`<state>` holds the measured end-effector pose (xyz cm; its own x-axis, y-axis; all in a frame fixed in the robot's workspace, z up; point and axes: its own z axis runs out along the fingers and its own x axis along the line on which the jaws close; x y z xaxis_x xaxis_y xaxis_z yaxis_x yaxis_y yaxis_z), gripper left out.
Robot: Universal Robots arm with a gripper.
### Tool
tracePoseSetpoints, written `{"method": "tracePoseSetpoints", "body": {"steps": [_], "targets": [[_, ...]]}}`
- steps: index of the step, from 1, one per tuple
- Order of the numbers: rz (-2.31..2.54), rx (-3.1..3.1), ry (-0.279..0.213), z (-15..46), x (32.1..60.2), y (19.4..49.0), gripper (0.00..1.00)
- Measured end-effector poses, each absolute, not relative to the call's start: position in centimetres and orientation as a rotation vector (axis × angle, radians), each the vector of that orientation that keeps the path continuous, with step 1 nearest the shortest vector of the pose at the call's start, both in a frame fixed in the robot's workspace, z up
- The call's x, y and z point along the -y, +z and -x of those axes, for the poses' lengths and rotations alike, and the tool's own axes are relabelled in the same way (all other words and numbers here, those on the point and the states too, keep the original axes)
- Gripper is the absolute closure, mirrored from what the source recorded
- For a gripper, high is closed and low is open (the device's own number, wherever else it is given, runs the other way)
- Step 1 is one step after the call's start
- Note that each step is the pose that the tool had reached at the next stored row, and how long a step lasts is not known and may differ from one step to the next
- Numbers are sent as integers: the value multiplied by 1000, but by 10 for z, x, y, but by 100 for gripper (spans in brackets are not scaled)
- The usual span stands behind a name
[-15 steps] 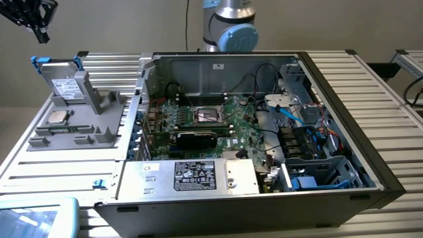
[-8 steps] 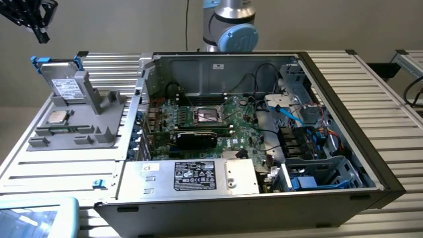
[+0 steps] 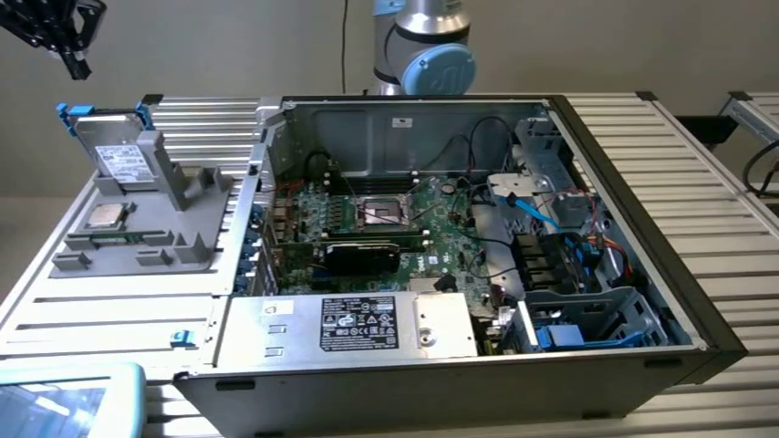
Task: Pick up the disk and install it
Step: 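Pick up the disk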
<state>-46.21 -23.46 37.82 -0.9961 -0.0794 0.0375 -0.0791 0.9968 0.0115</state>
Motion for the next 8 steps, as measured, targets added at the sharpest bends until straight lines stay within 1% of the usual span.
{"method": "tracePoseSetpoints", "body": {"steps": [8], "targets": [[-348,3083,-12,462,235,378,89]]}}
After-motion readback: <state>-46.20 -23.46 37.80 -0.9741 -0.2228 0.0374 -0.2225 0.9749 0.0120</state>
